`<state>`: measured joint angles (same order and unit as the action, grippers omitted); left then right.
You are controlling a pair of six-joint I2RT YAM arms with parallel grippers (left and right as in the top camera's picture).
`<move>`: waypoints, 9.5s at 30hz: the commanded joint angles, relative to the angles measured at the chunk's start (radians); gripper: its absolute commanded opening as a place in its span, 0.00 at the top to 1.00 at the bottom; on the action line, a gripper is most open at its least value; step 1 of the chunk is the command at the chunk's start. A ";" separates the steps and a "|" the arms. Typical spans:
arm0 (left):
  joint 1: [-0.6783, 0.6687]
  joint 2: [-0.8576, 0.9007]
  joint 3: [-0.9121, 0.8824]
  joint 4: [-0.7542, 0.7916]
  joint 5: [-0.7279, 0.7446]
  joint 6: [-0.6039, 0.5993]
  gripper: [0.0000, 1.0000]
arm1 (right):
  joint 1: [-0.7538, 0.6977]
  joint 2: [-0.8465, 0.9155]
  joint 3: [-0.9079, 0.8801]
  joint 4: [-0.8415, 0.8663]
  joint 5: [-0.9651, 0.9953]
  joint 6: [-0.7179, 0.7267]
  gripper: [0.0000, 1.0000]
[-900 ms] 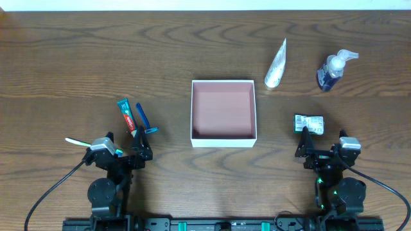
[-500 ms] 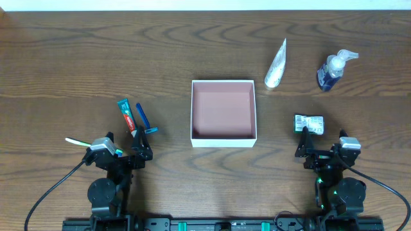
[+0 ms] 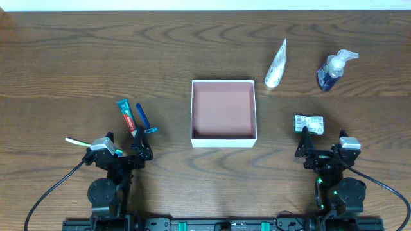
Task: Pack container
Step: 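Raise the right gripper and move it toward the white Pantene tube, then grasp the white Pantene tube with the right gripper, then lift the tube and carry it over the white box, then lower the tube upright into the box's back-left corner and release, then move the right gripper back toward the blue soap pump bottle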
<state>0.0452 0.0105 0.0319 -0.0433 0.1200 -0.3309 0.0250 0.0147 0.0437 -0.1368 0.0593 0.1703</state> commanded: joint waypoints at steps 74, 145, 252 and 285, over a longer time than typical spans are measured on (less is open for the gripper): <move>0.007 -0.005 -0.028 -0.015 0.000 0.024 0.02 | 0.052 1.609 1.313 -0.171 -0.430 0.008 0.01; 0.007 -0.005 -0.028 -0.015 0.000 0.024 0.02 | 0.232 1.379 1.311 -0.359 0.125 0.100 0.99; 0.007 -0.005 -0.028 -0.015 0.000 0.024 0.02 | 0.758 1.754 1.310 -0.115 0.415 0.480 0.45; 0.007 -0.005 -0.028 -0.015 0.000 0.024 0.02 | 0.264 1.265 1.336 -0.529 0.235 0.184 0.01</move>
<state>0.0452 0.0105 0.0315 -0.0429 0.1200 -0.3164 0.3714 1.2743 1.3750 -0.6312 0.3721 0.4210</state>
